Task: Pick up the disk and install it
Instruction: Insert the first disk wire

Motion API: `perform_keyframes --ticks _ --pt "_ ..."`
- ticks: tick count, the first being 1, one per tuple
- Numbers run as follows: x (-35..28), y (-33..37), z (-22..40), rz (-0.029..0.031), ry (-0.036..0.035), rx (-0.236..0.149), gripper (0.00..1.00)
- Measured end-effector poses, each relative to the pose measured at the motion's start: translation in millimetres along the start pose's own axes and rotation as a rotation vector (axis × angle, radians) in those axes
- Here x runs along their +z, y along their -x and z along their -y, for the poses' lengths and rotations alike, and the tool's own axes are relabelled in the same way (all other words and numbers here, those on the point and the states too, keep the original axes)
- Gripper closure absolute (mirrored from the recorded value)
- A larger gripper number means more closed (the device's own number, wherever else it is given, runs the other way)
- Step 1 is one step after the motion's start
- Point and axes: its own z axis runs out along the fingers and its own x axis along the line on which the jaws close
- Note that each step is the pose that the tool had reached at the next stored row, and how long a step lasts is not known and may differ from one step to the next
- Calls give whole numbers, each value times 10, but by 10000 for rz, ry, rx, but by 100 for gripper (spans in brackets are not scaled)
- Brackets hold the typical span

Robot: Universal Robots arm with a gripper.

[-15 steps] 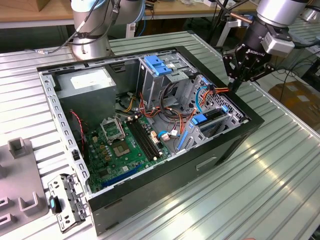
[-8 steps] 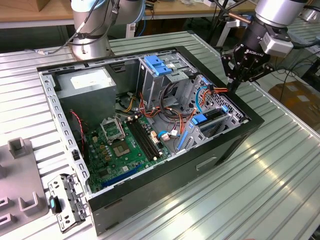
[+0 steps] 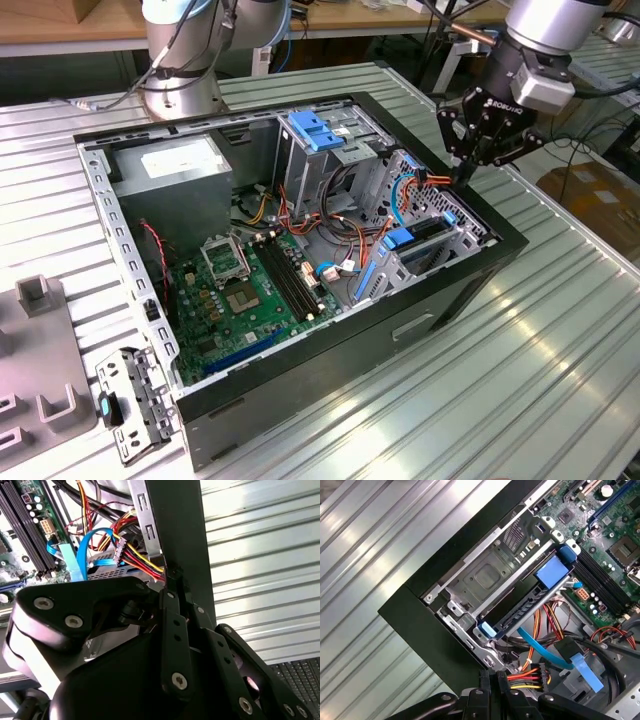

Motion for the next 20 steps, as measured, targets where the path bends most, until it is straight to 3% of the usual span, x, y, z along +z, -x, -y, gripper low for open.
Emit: perform_keyframes --ticks 2,6,8,15,17,19,20 --pt "1 5 -7 1 0 67 83" --pt "0 7 -6 13 14 715 83" --pt "-1 7 -7 25 26 1360 83" --pt "0 6 -7 55 53 2874 83" --pt "0 6 -7 69 66 3594 83" --pt "1 18 -18 73 69 3755 83" --pt "0 66 -65 72 70 3759 83"
